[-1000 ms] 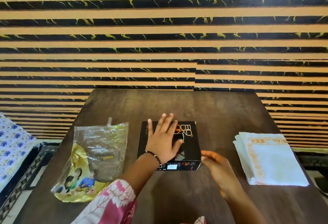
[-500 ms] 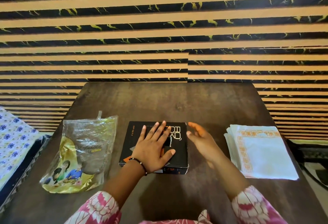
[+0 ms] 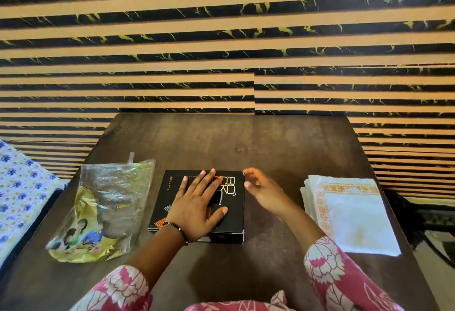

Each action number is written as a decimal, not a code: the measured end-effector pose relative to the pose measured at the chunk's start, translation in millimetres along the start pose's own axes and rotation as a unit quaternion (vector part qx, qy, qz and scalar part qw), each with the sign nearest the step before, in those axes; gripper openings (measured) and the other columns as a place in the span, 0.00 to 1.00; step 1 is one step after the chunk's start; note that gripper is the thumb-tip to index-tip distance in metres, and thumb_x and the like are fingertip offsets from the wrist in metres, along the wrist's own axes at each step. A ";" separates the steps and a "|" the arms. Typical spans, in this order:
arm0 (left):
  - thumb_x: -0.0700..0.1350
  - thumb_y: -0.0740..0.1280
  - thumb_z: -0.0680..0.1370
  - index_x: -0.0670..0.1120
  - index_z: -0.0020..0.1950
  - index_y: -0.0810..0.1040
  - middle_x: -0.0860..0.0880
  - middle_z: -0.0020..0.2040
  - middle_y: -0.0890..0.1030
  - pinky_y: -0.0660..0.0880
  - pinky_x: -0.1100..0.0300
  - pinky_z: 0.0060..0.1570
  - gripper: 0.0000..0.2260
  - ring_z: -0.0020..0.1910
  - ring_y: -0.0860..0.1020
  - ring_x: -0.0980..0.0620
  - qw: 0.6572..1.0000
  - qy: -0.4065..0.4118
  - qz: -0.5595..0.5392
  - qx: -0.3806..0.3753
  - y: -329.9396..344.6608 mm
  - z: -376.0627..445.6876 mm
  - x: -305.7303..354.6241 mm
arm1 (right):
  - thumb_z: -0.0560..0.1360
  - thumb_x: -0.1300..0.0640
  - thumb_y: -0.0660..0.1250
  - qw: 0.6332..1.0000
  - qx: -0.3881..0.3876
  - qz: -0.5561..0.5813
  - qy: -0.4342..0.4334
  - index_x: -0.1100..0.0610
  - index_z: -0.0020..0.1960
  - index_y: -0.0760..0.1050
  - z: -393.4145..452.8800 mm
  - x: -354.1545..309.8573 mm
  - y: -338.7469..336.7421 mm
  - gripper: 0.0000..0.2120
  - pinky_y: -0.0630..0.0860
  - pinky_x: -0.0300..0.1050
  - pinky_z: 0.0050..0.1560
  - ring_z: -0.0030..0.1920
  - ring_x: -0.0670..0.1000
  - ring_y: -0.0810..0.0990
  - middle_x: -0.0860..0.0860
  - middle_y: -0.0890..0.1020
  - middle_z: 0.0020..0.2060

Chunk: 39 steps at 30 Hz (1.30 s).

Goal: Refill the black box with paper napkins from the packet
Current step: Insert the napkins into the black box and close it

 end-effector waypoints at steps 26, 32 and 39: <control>0.68 0.45 0.71 0.57 0.74 0.51 0.56 0.76 0.48 0.36 0.49 0.72 0.33 0.74 0.42 0.57 1.000 0.017 -0.011 0.019 1.2 -4.8 -2.3 | 0.70 0.33 0.27 0.910 0.139 -0.379 0.092 0.60 0.75 0.49 -48.5 92.1 40.6 0.44 0.45 0.53 0.71 0.75 0.57 0.52 0.57 0.56 0.75; 0.68 0.44 0.71 0.57 0.74 0.51 0.56 0.77 0.48 0.35 0.50 0.72 0.33 0.74 0.41 0.58 0.999 0.018 -0.019 0.020 0.5 -4.5 -2.7 | 0.60 0.32 0.17 0.901 0.112 -0.410 0.090 0.58 0.75 0.41 -46.0 92.7 37.1 0.51 0.21 0.49 0.67 0.72 0.54 0.37 0.55 0.46 0.76; 0.68 0.43 0.71 0.56 0.75 0.51 0.56 0.77 0.48 0.36 0.49 0.72 0.34 0.75 0.43 0.56 1.000 0.017 -0.015 0.010 1.6 -1.2 -2.5 | 0.65 0.45 0.72 0.898 0.131 -0.419 0.000 0.52 0.56 0.79 -62.5 61.8 35.8 0.21 0.33 0.55 0.72 0.62 0.57 0.77 0.53 0.82 0.57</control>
Point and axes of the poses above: each hand's wrist, its own z-axis towards the middle knuckle, its own y-axis out of the palm, x = y × z, the point moved 5 cm from there along z, towards the middle knuckle
